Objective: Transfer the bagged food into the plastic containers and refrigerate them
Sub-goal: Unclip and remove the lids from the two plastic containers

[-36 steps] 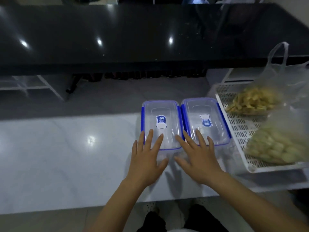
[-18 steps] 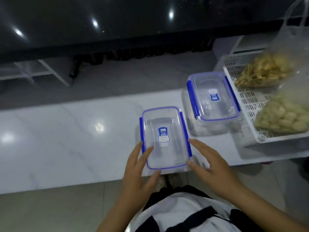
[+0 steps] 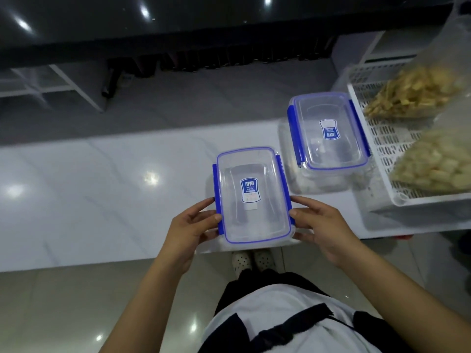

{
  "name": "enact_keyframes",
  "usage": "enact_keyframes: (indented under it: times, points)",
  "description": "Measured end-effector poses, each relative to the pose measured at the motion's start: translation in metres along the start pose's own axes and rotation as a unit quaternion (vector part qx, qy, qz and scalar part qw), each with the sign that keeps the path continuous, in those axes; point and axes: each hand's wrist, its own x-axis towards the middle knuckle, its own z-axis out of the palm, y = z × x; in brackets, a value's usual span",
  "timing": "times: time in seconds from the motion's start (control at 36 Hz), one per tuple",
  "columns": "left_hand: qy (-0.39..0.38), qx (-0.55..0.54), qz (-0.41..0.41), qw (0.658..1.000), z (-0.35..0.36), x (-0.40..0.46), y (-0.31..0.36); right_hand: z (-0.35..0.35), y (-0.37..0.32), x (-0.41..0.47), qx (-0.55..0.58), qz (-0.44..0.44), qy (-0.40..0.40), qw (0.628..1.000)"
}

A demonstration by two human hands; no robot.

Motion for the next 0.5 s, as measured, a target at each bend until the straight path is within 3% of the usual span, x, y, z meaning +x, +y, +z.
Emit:
enact_keyframes:
  times: [0.31, 0.39, 0.5]
  points:
    - [-0.051, -0.040, -0.031, 0.997, -0.011, 0.011, -0.011, -0.028, 0.004, 0.012, 0.022, 0.018, -0.023, 0.999]
    - [-0.056, -0.042, -0.022, 0.997, -0.011, 0.010, -0.009, -0.032, 0.006, 0.011, -0.020, -0.014, -0.007, 1.000]
    - [0.009, 0.023, 0.045, 0.999, -0.005, 0.002, -0.009, -0.036, 0.007, 0.005, -0.082, -0.097, 0.038, 0.991]
